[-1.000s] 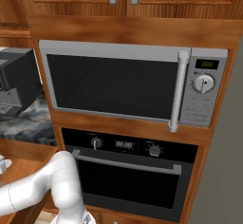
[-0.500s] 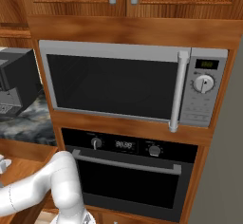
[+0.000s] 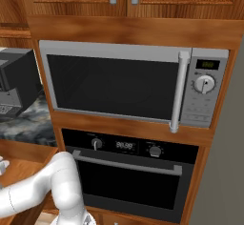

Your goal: Take the pizza cutter from the drawer on the left and place it on the dining counter for cutting.

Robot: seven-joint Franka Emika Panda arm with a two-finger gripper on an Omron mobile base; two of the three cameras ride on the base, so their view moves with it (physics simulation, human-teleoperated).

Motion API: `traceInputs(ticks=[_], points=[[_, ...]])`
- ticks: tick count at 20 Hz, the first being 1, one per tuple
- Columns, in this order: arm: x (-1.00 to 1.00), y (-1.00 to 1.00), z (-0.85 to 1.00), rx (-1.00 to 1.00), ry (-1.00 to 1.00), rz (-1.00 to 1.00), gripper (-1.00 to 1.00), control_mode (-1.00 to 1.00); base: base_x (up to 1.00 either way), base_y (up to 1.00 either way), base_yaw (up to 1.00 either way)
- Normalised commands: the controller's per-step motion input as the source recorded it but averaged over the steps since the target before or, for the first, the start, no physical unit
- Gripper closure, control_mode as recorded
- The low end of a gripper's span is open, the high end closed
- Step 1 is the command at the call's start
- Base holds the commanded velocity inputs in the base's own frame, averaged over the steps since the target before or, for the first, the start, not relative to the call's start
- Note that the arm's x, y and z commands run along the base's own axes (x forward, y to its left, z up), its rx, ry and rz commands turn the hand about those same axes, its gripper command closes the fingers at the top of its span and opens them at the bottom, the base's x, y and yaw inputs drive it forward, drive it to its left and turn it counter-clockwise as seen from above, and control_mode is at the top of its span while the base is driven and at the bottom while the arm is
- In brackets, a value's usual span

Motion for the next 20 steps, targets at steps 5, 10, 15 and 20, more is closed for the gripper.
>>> traceInputs(ticks=[5, 10, 15, 20], points=[[-0.52, -0.13, 0.13, 0.0, -0.01, 0.05, 1.0, -1.0, 0.0, 0.0, 0.0], [-0.3, -0.2, 0.67, 0.0, -0.04, 0.03, 1.0, -1.0, 0.0, 0.0, 0.0], [-0.09, -0.21, 0.92, 0.01, -0.01, 0.0, 1.0, -1.0, 0.0, 0.0, 0.0], [-0.27, -0.36, 0.84, 0.0, 0.0, 0.0, 1.0, -1.0, 0.0, 0.0, 0.0]])
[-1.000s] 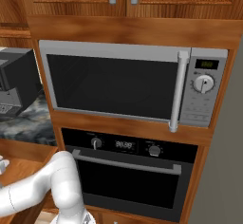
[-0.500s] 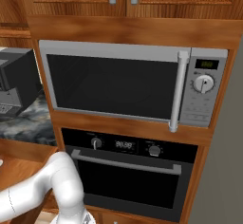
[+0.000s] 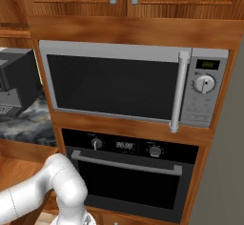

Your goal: Take the pizza cutter from the drawer on the left and place it on the dining counter for cutting.

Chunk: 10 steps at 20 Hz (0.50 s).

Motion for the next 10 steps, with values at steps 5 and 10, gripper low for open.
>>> traceInputs(ticks=[5, 10], points=[[-0.17, -0.34, 0.72, 0.0, 0.0, 0.0, 1.0, -1.0, 0.0, 0.0, 0.0], [-0.11, -0.34, 0.74, 0.0, 0.0, 0.0, 1.0, -1.0, 0.0, 0.0, 0.0]])
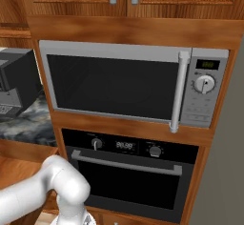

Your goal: Take the pizza cutter from the drawer on the left and place it on the dining counter for cutting.

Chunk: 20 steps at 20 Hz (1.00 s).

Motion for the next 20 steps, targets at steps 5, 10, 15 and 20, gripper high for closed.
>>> traceInputs(ticks=[5, 10, 15, 20], points=[[-0.16, -0.4, 0.81, 0.0, 0.0, 0.0, 1.0, -1.0, 0.0, 0.0, 0.0], [-0.13, -0.54, 0.64, 0.0, 0.0, 0.0, 1.0, -1.0, 0.0, 0.0, 0.0], [-0.14, -0.73, 0.57, 0.0, 0.0, 0.0, 1.0, -1.0, 0.0, 0.0, 0.0], [-0.1, -0.8, 0.44, 0.0, 0.0, -0.01, 1.0, -1.0, 0.0, 0.0, 0.0]])
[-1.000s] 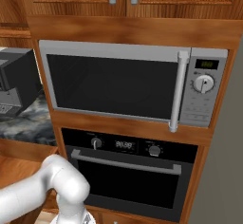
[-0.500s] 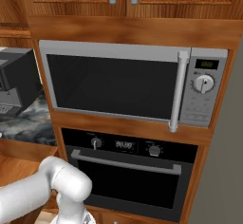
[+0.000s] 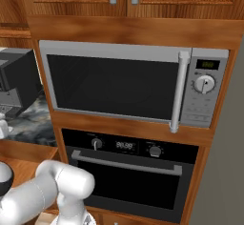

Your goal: Take the pizza cutter from the drawer on the left and place it on the dining counter for cutting.

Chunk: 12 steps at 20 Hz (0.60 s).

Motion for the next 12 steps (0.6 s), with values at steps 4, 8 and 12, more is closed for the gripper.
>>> traceInputs(ticks=[4, 8, 12], points=[[-0.12, -0.92, 0.42, 0.0, 0.0, -0.02, 1.0, -1.0, 0.0, 0.0, 0.0], [-0.13, -0.92, 0.39, 0.0, 0.0, -0.04, 1.0, -1.0, 0.0, 0.0, 0.0], [-0.19, -0.99, 0.3, 0.0, 0.0, -0.03, 1.0, -1.0, 0.0, 0.0, 0.0]])
